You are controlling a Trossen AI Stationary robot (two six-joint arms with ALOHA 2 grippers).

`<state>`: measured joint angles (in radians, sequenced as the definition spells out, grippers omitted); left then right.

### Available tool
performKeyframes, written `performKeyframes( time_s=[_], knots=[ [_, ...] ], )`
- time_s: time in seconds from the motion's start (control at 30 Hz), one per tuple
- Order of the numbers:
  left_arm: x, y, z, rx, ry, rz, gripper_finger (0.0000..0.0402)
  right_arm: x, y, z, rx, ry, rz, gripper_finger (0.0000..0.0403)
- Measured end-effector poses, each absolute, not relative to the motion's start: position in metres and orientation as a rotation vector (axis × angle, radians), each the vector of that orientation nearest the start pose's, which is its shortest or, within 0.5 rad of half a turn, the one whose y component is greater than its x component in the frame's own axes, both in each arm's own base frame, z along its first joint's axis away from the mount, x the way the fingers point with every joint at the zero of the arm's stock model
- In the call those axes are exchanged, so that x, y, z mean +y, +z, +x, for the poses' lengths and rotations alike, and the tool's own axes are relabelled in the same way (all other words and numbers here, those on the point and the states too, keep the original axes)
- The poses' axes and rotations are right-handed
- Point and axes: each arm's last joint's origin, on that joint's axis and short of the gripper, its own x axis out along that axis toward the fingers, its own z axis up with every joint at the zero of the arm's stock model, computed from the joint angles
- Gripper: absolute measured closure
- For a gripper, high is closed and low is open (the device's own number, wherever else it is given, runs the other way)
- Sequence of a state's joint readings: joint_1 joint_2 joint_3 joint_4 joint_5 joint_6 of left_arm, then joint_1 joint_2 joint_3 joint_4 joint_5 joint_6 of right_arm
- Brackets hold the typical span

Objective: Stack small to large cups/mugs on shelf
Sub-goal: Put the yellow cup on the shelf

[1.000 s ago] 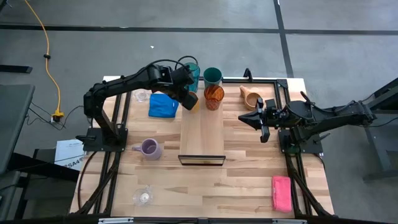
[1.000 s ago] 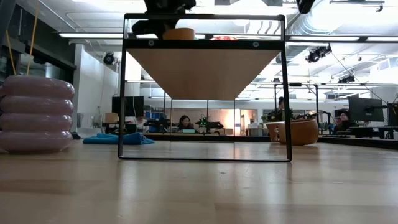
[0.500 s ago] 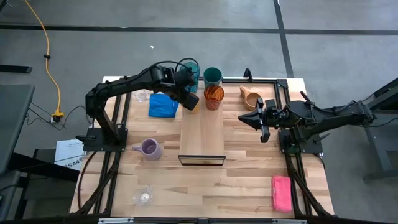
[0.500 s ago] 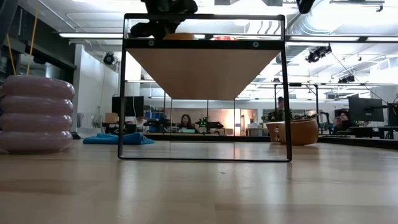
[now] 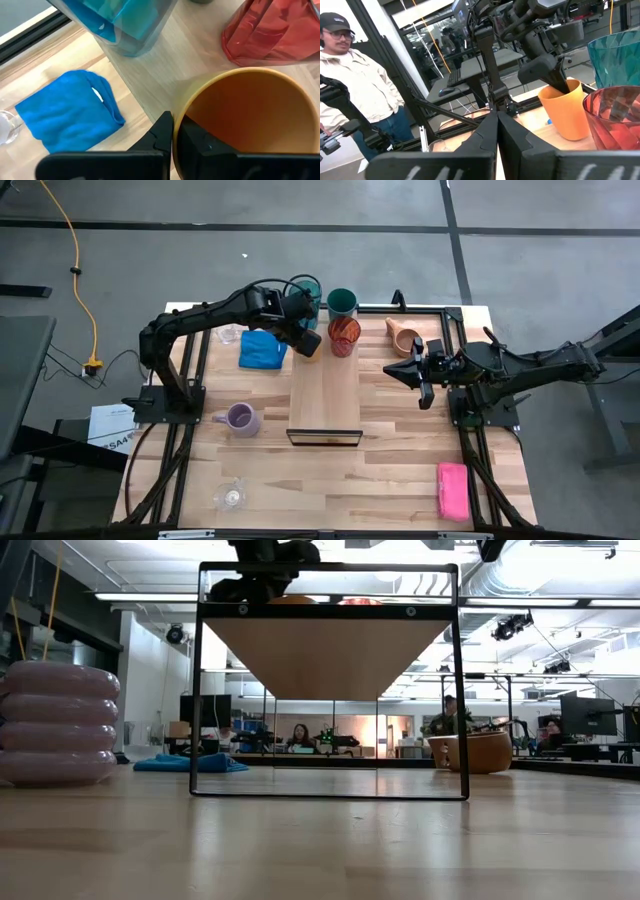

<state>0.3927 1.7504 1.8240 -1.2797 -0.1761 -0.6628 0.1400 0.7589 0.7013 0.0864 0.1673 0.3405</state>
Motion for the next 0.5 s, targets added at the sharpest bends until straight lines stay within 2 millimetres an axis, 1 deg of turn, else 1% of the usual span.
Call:
performKeyframes(
  time_s=[0.5],
  knots=[
    [0.1356,0.3514,0.314,1.003,0.884,-0.694,0.0368,0.0191,0.3336,0.1718,-0.034,-0.029,0.345,0.0403]
  ],
)
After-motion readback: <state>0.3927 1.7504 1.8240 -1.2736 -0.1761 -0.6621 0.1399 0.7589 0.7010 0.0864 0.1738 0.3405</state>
